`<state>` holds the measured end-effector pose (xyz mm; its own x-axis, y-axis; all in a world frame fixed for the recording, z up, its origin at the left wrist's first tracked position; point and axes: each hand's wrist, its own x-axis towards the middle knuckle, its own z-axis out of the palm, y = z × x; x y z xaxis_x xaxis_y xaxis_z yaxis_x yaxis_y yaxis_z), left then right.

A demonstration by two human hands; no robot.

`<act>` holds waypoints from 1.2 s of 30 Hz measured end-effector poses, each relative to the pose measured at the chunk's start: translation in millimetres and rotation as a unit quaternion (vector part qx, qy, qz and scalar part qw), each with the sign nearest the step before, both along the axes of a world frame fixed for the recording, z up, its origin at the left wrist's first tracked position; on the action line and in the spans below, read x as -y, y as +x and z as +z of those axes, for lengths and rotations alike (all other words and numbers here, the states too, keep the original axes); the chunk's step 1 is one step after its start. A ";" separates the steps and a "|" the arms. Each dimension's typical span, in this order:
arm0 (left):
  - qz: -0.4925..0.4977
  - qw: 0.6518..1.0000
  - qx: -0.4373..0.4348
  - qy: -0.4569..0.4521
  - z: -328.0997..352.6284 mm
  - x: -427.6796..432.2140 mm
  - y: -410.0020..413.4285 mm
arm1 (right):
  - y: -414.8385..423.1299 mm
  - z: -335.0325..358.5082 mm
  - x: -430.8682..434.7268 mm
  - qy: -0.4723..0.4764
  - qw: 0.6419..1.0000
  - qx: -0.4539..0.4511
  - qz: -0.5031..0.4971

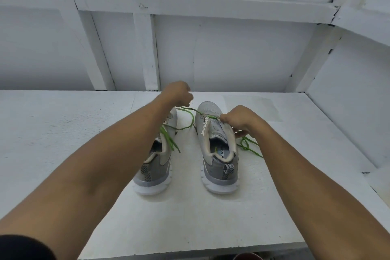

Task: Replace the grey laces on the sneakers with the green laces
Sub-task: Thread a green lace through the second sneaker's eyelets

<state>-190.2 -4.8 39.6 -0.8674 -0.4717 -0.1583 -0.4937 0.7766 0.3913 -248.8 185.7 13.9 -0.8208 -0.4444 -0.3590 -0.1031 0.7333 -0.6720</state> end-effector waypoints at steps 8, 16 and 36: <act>-0.054 0.988 0.100 -0.102 -10.7 -9.3 1.6 | 2.2 -2.2 -0.1 -0.018 1.000 0.005 -0.015; -0.043 0.963 0.222 0.149 14.4 -39.8 8.1 | 1.9 -5.5 0.2 -0.014 1.000 0.002 -0.021; 0.042 0.962 -0.009 0.271 42.5 -14.6 12.3 | -2.1 2.2 0.7 0.008 0.999 0.040 0.002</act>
